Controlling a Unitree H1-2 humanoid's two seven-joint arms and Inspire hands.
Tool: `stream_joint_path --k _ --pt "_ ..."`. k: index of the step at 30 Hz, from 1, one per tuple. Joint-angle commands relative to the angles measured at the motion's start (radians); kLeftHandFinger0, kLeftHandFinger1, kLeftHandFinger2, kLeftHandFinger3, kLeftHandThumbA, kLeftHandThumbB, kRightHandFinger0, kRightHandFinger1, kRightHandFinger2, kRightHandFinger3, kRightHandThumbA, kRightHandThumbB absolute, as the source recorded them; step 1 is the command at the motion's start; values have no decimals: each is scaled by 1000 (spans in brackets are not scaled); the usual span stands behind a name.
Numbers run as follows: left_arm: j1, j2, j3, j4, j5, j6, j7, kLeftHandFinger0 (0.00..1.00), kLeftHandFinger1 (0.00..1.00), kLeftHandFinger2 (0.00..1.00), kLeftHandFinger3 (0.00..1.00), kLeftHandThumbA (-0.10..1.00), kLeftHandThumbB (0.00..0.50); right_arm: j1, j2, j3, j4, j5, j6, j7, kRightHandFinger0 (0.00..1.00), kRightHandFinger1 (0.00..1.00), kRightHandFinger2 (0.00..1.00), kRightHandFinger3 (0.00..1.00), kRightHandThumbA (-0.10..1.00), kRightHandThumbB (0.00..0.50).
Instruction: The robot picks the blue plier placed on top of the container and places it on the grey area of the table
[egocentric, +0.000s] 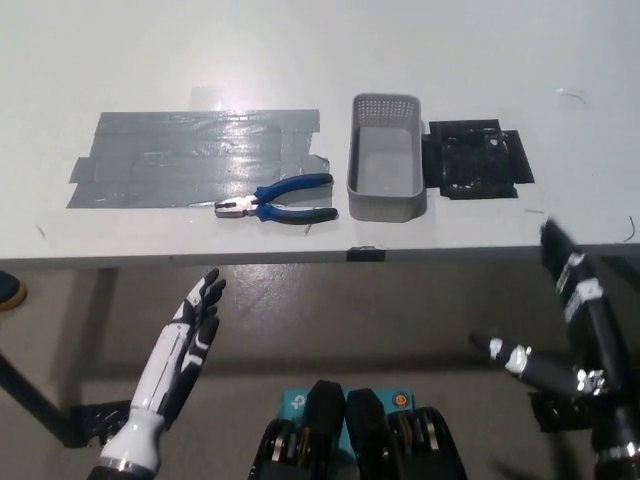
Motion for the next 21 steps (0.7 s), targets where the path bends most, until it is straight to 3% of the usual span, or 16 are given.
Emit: stream_joint_path --k 1,8,12,21 --pt "29 -1 7 -40 12 -49 26 1000 1000 1000 1000 989 160 9 15 4 13 66 -47 2 1000 1000 1000 1000 1000 51" --pt "92 -8 3 -38 15 -75 30 1000 1000 1000 1000 950 139 77 -2 32 32 32 -65 12 1000 1000 1000 1000 1000 88" --pt "129 -12 3 -58 15 -68 28 1000 1000 1000 1000 927 139 96 -14 50 39 43 -70 32 1000 1000 1000 1000 1000 66" --pt "147 -14 6 -68 28 -73 30 1000 1000 1000 1000 909 144 105 -22 69 30 44 -46 34 1000 1000 1000 1000 975 74"
